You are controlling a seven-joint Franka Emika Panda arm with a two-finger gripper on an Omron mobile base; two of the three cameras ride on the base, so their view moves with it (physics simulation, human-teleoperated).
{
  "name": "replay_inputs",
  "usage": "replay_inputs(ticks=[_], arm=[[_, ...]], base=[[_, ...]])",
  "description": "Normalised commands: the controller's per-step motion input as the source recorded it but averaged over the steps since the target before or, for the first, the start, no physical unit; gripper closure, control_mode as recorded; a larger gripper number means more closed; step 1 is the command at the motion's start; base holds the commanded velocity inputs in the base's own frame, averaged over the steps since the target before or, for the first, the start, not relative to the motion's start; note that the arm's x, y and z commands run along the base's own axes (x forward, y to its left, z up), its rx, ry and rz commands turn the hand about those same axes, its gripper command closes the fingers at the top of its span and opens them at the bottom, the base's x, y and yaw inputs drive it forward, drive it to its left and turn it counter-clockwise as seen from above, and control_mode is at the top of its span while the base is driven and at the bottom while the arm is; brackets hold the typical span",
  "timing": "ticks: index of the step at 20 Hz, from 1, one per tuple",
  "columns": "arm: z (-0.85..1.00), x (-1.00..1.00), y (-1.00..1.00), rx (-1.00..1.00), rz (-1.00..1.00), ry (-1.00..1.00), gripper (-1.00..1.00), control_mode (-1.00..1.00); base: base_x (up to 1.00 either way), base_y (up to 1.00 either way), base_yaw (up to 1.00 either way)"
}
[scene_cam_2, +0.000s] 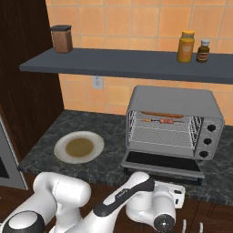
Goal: Pick up the kebab skewer and baguette bread, and place them inside the toaster oven. Close the toaster oven door and start by setting the timer.
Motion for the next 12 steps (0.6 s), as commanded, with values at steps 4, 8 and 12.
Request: replay_inputs(ticks=[4,8,12], arm=[[0.32,0.27,0.00,0.03,0.00,0.00,-1.00,-1.00],[0.36,0.28,0.00,0.03,0.00,0.00,-1.00,-1.00],[0.39,0.30,0.00,0.03,0.00,0.00,-1.00,-1.00]], base=[[0.00,0.00,0.00],[0.00,0.00,0.00],[0.00,0.00,0.00]])
